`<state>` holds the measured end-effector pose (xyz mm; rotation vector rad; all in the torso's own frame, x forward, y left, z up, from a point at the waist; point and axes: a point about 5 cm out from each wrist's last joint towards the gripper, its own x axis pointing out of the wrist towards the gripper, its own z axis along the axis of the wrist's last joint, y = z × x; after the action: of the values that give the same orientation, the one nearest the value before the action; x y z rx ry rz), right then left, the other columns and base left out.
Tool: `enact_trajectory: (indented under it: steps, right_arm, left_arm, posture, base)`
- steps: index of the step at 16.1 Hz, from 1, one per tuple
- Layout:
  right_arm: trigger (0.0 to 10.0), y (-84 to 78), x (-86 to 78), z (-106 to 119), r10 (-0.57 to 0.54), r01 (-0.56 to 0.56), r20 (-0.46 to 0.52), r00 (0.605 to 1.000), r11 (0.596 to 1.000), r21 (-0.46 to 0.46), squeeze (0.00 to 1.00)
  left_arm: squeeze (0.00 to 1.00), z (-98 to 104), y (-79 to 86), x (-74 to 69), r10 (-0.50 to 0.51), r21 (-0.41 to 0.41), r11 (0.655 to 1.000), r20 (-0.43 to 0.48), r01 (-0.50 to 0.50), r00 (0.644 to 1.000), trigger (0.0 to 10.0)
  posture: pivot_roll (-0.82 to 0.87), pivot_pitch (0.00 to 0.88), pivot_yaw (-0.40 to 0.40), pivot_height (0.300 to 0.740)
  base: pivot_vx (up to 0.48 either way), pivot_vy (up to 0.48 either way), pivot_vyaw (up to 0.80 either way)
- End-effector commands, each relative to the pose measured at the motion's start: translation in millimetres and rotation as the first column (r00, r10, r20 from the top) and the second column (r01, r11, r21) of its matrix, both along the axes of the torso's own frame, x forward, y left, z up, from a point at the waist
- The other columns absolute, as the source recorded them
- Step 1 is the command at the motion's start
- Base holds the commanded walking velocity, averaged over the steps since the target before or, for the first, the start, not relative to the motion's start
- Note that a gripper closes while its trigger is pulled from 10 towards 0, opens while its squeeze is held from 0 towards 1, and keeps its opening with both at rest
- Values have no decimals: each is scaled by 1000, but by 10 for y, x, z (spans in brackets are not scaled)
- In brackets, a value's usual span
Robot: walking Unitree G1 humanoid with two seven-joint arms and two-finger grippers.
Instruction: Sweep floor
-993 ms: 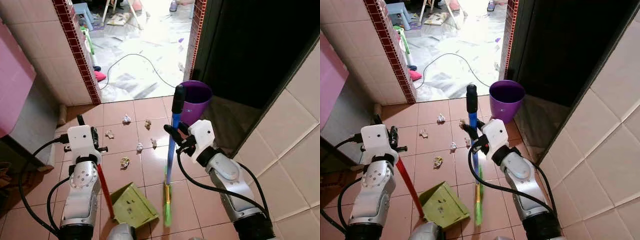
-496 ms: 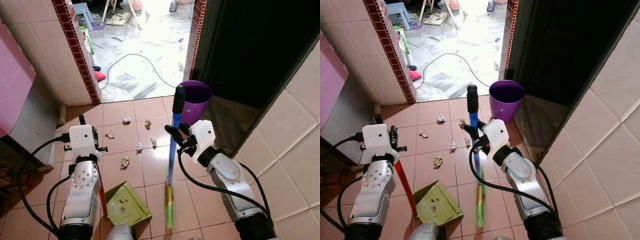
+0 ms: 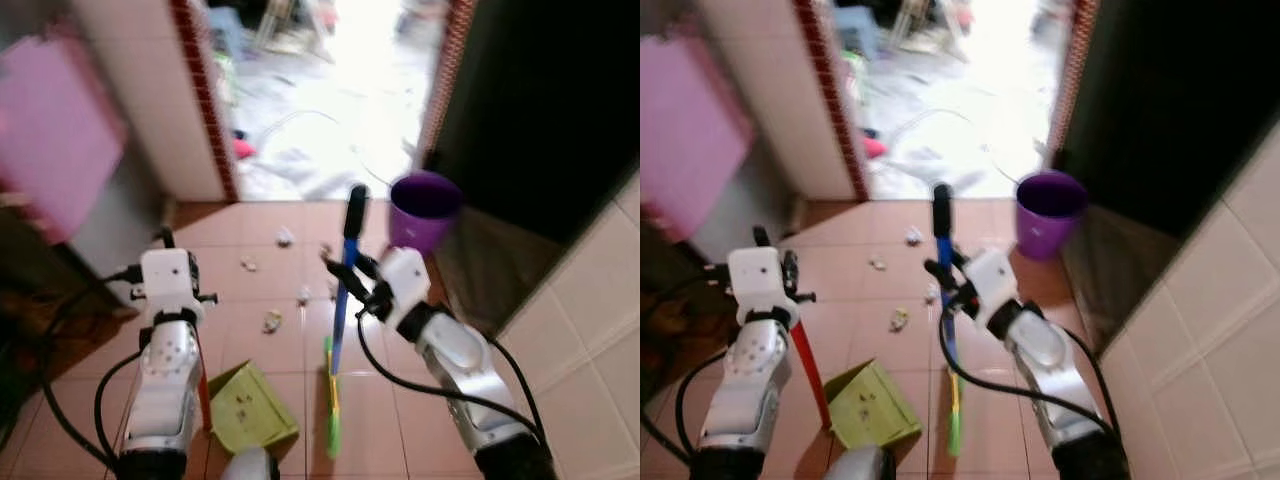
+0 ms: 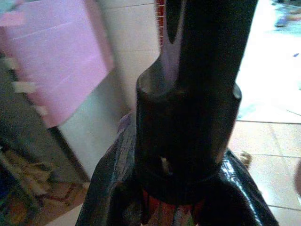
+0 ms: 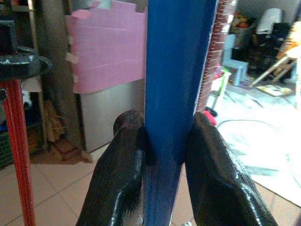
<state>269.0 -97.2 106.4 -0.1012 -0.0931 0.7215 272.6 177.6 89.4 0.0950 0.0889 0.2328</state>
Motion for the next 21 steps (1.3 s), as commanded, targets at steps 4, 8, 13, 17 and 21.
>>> enact_trajectory:
  steps: [4, 8, 13, 17, 21]
  right_arm:
    - [10000, 55, 56, 188, -4, 1, 94, 996, 1000, 26, 0]
    - [10000, 57, 55, 236, -4, -1, 112, 994, 999, 45, 0]
    - [10000, 75, 30, 248, 16, -22, 119, 993, 999, 48, 0]
    - [10000, 82, 26, 256, 26, -32, 129, 991, 999, 43, 0]
    - [10000, 74, 31, 258, 30, -36, 133, 991, 999, 37, 0]
  left_arm:
    - [0, 70, 14, 19, 2, -10, 1000, 38, -2, 999, 10000]
    - [0, 104, -3, 25, -18, -1, 1000, 65, 18, 998, 10000]
    - [0, 122, 0, 20, -29, -9, 1000, 77, 30, 997, 10000]
    - [0, 119, -1, 23, -34, -14, 999, 80, 35, 996, 10000]
    - [0, 116, -9, 21, -35, -17, 999, 80, 37, 996, 10000]
  posture:
    - [-106, 0, 20, 740]
    - [-110, 0, 20, 740]
    - [-109, 0, 22, 740]
    - [-109, 0, 20, 740]
    - [-110, 0, 18, 740]
  base:
    - [0, 0, 300]
    - [0, 0, 0]
    - [244, 0, 0]
    - [351, 0, 0]
    - [386, 0, 0]
